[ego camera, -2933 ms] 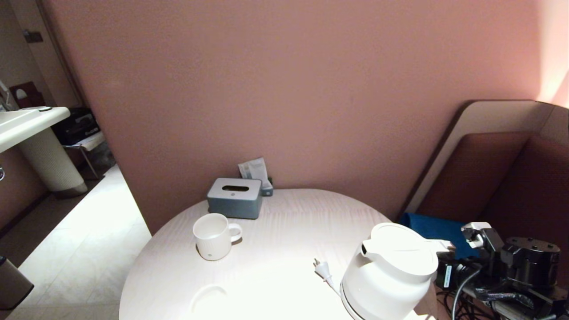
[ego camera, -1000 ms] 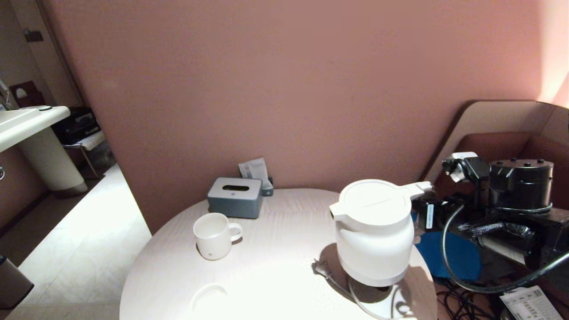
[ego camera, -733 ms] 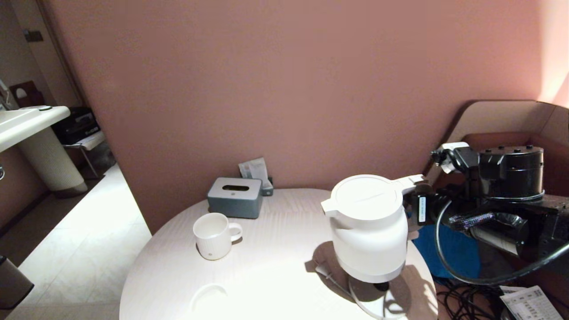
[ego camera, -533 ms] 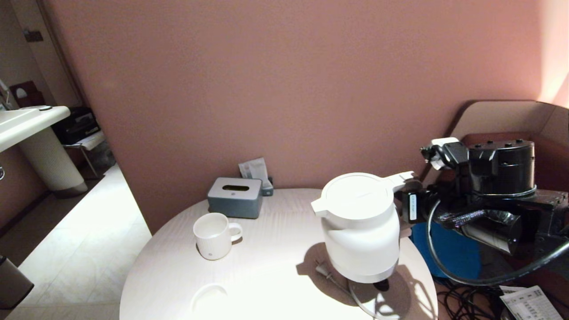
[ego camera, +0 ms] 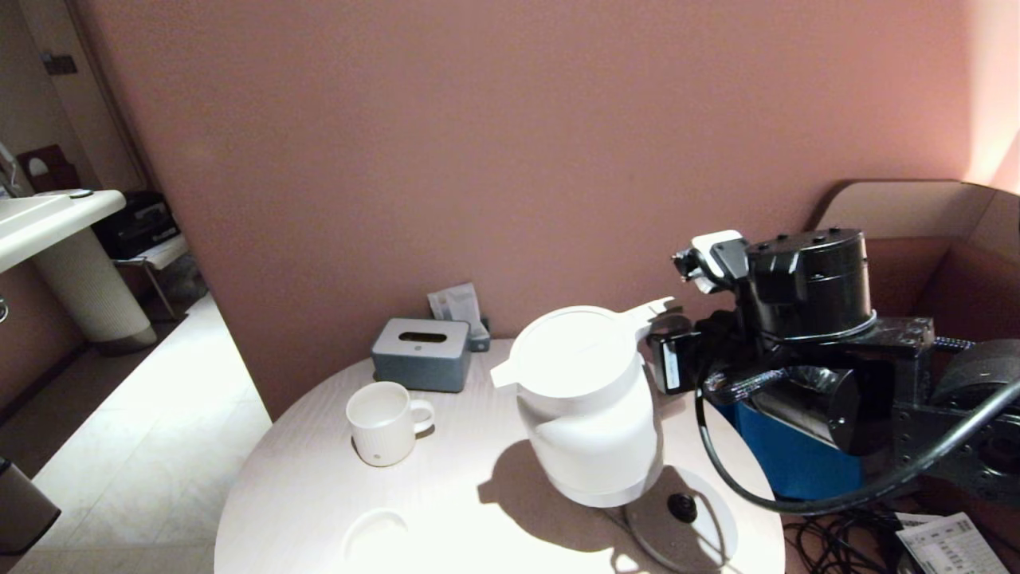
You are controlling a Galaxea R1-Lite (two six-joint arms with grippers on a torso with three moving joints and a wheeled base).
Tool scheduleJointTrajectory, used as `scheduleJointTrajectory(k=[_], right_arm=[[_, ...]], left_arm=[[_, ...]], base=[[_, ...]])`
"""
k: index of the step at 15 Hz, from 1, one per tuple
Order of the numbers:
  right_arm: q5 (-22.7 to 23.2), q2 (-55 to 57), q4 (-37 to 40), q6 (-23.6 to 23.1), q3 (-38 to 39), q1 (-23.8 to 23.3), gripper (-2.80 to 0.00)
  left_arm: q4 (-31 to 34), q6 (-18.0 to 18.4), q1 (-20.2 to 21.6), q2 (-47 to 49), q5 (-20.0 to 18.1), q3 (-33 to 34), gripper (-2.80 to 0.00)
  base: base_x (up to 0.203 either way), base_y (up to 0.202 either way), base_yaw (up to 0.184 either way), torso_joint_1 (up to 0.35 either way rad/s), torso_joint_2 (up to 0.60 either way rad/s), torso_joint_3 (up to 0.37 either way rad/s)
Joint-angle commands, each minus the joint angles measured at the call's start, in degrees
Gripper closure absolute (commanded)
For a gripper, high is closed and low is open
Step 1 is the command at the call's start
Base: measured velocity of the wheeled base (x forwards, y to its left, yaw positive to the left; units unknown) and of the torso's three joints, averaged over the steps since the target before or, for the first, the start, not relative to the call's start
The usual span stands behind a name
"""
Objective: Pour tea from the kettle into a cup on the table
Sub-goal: Pour water into the cup
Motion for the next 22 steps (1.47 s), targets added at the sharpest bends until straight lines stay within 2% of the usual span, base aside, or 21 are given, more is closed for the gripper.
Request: scheduleJointTrajectory(k=[1, 8, 10, 22], right_arm=[[-1.19, 2.52, -0.07, 0.02, -1.15, 2.92, 0.00], [-6.38, 7.73, -0.05, 0.06, -5.10, 11.72, 0.00], [-7.70, 8.76, -0.09, 2.08, -5.15, 13.78, 0.00], [-9.29, 12.89, -0.13, 4.72, -4.63, 17.71, 0.00]], left_arm=[[-0.02, -0.01, 0.05, 0.07, 0.06, 0.00, 0.00], [-0.08, -0.01, 0.05, 0.07, 0.03, 0.00, 0.00], [-0.05, -0.01, 0.05, 0.07, 0.00, 0.00, 0.00], [-0.02, -0.01, 0.05, 0.07, 0.05, 0.00, 0.00]], base=[[0.000, 0.000, 0.000, 0.000, 0.00, 0.000], [0.000, 0.000, 0.000, 0.000, 0.00, 0.000], [0.000, 0.000, 0.000, 0.000, 0.00, 0.000], [0.000, 0.000, 0.000, 0.000, 0.00, 0.000]])
